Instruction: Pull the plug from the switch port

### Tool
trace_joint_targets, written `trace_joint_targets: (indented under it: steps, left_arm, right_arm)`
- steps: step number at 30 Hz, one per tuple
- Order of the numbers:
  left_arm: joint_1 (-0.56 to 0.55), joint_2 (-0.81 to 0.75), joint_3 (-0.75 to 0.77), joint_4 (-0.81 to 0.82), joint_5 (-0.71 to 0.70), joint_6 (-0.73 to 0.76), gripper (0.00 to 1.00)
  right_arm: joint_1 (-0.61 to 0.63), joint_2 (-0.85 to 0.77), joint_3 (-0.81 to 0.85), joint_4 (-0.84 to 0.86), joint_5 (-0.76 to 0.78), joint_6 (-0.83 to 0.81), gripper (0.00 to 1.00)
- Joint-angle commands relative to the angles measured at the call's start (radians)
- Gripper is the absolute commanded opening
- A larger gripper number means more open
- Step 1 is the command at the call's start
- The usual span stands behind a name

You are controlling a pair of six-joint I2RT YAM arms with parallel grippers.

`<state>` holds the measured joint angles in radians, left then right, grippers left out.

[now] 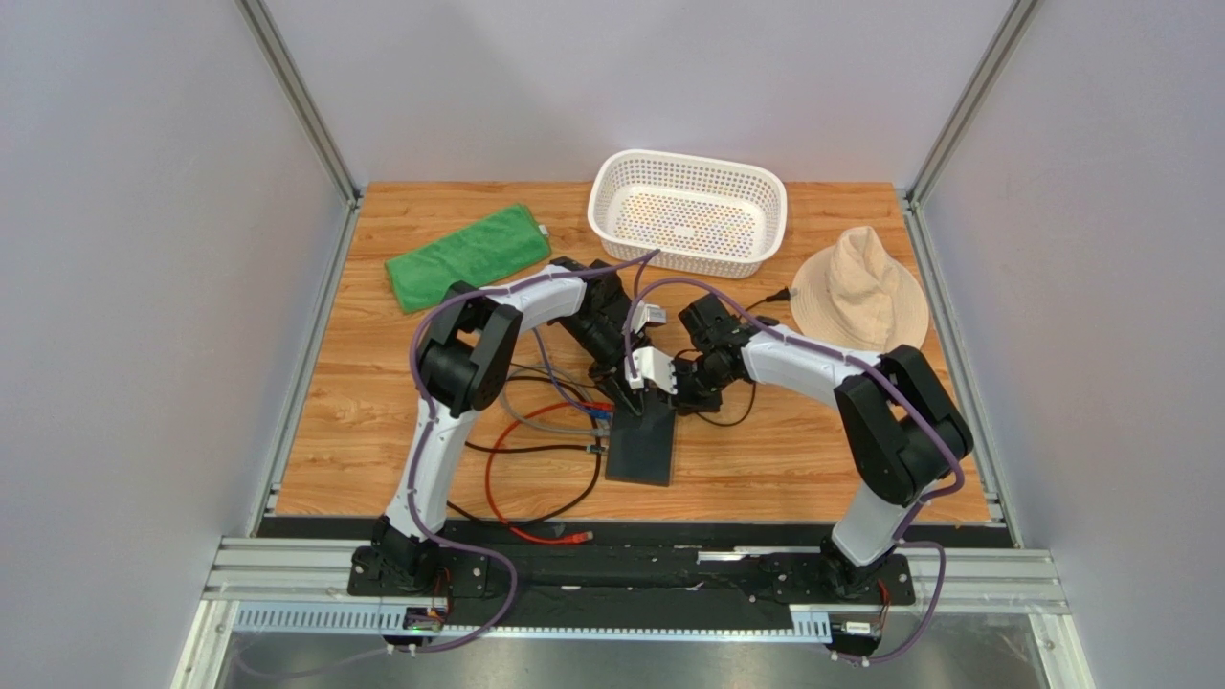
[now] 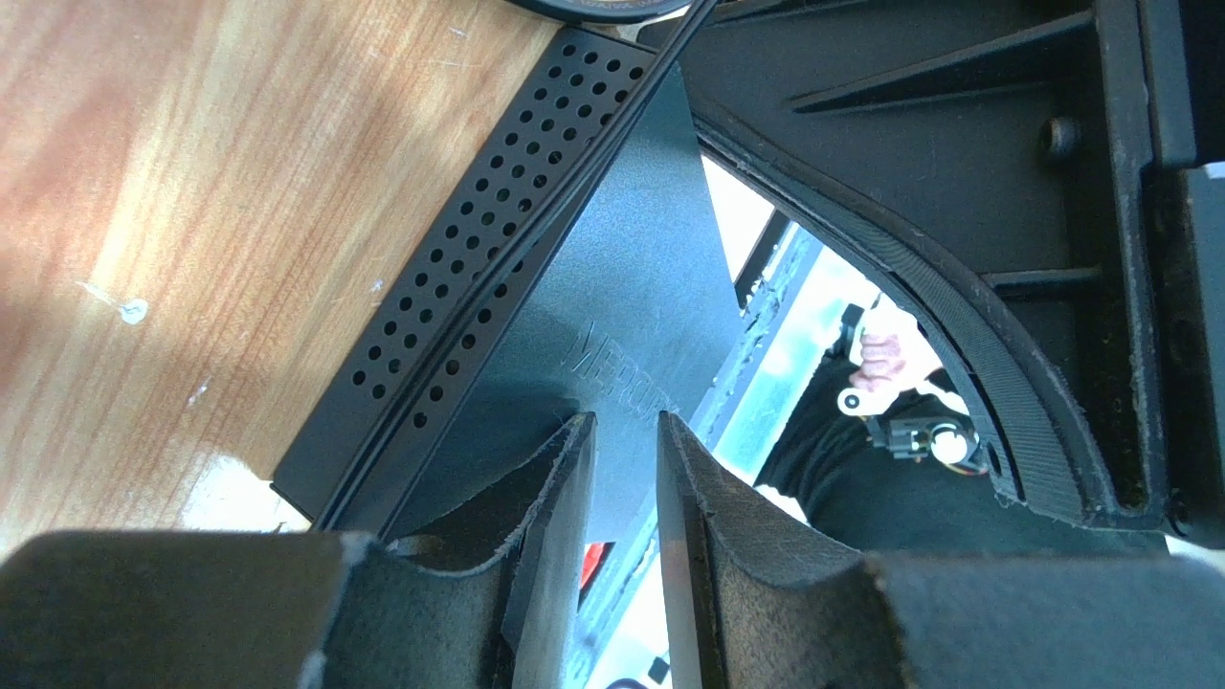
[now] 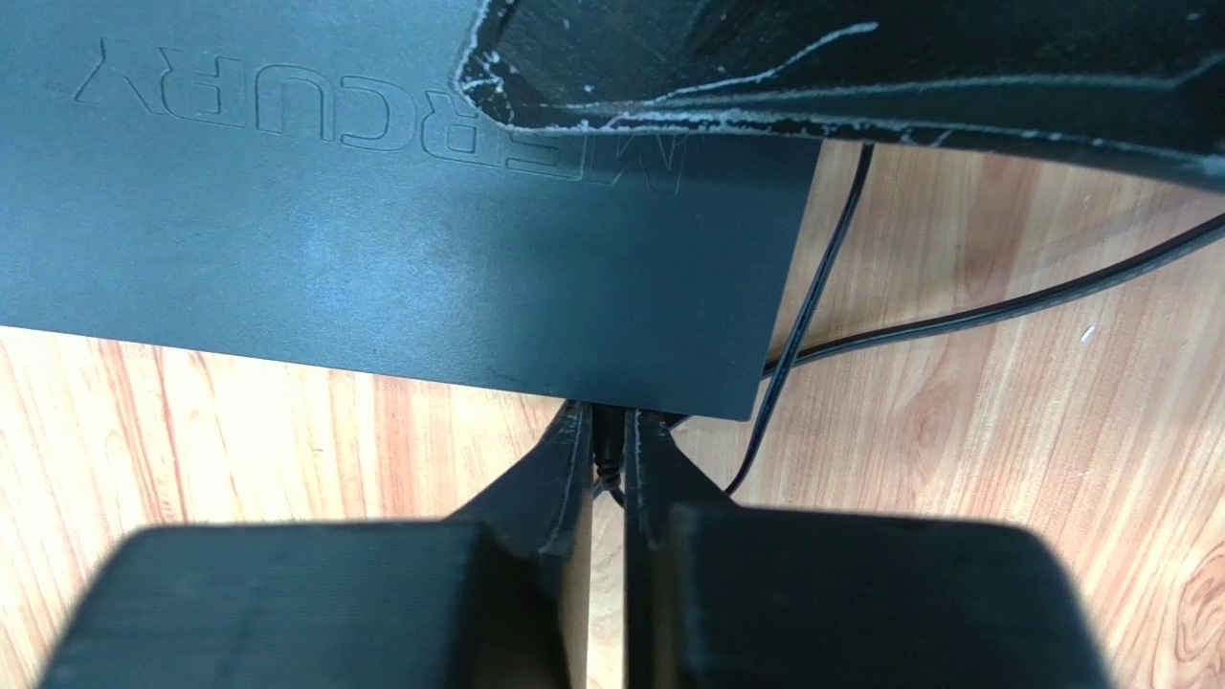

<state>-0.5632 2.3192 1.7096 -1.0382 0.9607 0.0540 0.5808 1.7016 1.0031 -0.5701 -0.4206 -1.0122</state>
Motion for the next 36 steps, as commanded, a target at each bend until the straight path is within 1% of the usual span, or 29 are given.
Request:
trace_joint_targets:
  steps: [1,5,6,8,9,11,12,13,14,15,16,17,18,21,22,23,26,27,28,30,32,35,36]
  left_arm:
    - [-0.003,0.088,-0.016,0.073,-0.238,0.089,0.36]
    - [-0.003,0.091,-0.022,0.076,-0.241,0.080,0.36]
    - [-0.003,0.092,-0.024,0.081,-0.243,0.078,0.36]
    - [-0.003,0.094,-0.028,0.087,-0.246,0.069,0.36]
    - [-0.003,0.095,-0.028,0.089,-0.244,0.069,0.36]
    - [-0.003,0.101,-0.025,0.087,-0.244,0.066,0.36]
    - [-0.003,0.103,-0.024,0.086,-0.241,0.066,0.36]
    - [-0.003,0.104,-0.021,0.087,-0.238,0.063,0.36]
    - [-0.003,0.106,-0.021,0.086,-0.235,0.063,0.36]
    - [-0.003,0.106,-0.019,0.086,-0.234,0.063,0.36]
    - [-0.003,0.105,-0.019,0.086,-0.234,0.064,0.36]
    - [-0.003,0.105,-0.019,0.086,-0.234,0.066,0.36]
    - [-0.003,0.103,-0.021,0.086,-0.235,0.067,0.36]
    - [-0.003,0.105,-0.018,0.086,-0.241,0.070,0.36]
    - [-0.003,0.105,-0.019,0.086,-0.246,0.070,0.36]
    - [-0.001,0.101,-0.018,0.086,-0.249,0.070,0.36]
    - [-0.001,0.101,-0.019,0.086,-0.247,0.070,0.36]
    - [0.002,0.100,-0.019,0.084,-0.244,0.072,0.36]
    - [0.000,0.100,-0.021,0.083,-0.240,0.072,0.36]
    - [0.000,0.100,-0.022,0.084,-0.235,0.072,0.36]
    - [0.002,0.094,-0.024,0.086,-0.237,0.072,0.36]
    - [0.000,0.091,-0.025,0.083,-0.238,0.075,0.36]
    - [0.000,0.091,-0.025,0.081,-0.235,0.078,0.36]
  right_arm:
    - [0.002,0.046,0.068,-0.125,-0.053,-0.017,0.00]
    - [-0.004,0.101,0.152,-0.263,-0.127,-0.006,0.00]
    - [-0.004,0.128,0.173,-0.322,-0.154,-0.006,0.00]
    - [-0.004,0.138,0.203,-0.343,-0.161,0.009,0.00]
    - [-0.004,0.113,0.192,-0.299,-0.141,0.018,0.00]
    - [0.001,0.052,0.090,-0.176,-0.087,0.056,0.00]
    - [0.001,0.018,0.047,-0.031,-0.023,0.066,0.00]
    - [0.004,-0.044,-0.002,0.036,0.009,0.072,0.00]
    - [0.004,-0.066,-0.058,0.086,0.029,0.075,0.00]
    - [0.004,-0.078,-0.067,0.110,0.039,0.066,0.00]
    - [0.002,-0.074,-0.064,0.092,0.026,0.066,0.00]
    - [-0.001,-0.059,-0.020,0.051,0.004,0.063,0.00]
    - [-0.007,-0.036,0.009,-0.055,-0.053,0.061,0.00]
    - [-0.007,0.070,0.115,-0.228,-0.134,0.073,0.00]
    - [-0.006,0.085,0.130,-0.246,-0.136,0.090,0.00]
    - [-0.006,0.089,0.132,-0.241,-0.130,0.101,0.00]
    - [-0.004,0.024,0.045,-0.073,-0.034,0.153,0.00]
    - [-0.003,-0.018,0.016,0.017,0.021,0.158,0.00]
    - [-0.004,-0.031,-0.018,0.045,0.043,0.158,0.00]
    - [-0.002,-0.037,-0.029,0.068,0.086,0.161,0.00]
    - [-0.006,-0.014,0.000,0.030,0.085,0.164,0.00]
    - [-0.021,0.041,0.069,-0.164,-0.036,0.139,0.00]
    - [-0.019,0.058,0.090,-0.201,-0.075,0.145,0.00]
